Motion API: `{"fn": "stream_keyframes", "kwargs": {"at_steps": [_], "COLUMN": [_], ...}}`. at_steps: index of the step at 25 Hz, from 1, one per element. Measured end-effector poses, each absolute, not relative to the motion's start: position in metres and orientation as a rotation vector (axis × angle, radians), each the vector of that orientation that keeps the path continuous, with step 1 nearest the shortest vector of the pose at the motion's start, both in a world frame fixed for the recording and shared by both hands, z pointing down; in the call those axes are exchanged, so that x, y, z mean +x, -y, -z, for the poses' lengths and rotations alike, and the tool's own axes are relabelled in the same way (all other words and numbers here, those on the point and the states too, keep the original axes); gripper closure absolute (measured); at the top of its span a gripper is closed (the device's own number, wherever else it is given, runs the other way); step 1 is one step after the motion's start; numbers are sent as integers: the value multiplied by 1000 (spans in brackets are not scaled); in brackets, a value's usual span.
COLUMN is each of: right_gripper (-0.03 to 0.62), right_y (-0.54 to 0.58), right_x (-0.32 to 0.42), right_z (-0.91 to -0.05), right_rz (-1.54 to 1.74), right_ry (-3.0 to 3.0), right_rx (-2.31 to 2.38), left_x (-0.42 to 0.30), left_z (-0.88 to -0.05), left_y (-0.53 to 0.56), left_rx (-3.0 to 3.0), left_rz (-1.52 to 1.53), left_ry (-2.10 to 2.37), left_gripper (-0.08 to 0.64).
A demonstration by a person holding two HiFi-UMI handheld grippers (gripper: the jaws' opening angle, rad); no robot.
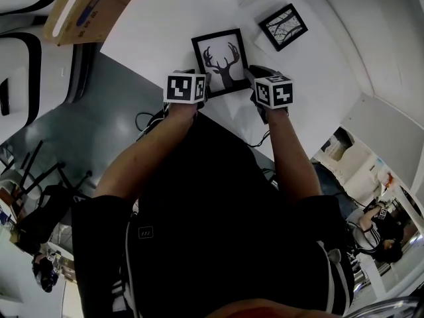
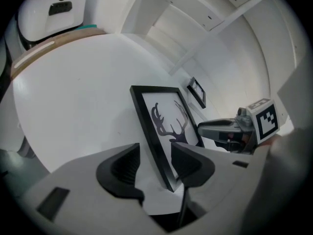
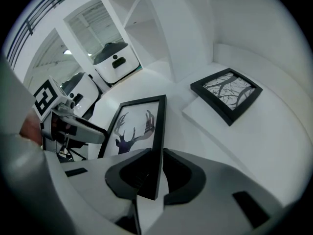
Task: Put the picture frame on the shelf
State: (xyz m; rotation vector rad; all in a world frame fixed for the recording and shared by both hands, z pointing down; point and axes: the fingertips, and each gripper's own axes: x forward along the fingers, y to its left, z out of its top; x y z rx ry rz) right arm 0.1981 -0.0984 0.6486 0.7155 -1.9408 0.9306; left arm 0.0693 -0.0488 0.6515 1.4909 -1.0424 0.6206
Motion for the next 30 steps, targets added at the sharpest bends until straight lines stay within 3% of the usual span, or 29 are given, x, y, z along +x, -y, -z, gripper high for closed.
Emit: {"fn": "stream_keyframes", "kwargs": {"at_steps": [16,23,30], "right_gripper": [523,508,494], "right_y": [67,84,88], "right_x": [189,182,182], "right_z": [-652,-656,-661], "right_rz": [-1041,-846,-792], "right_ry": [1851,1839,1803], "right_rx": [542,657,685], "left_x": [67,61,63], "left_z": [-653,-656,-662], "left_y": [62,61,58], "left_rx": [1522,1531,1483], "left_rz": [-764,-854,-906], "left_ry": [1048,1060,1100], "left_gripper": [367,434,436]}}
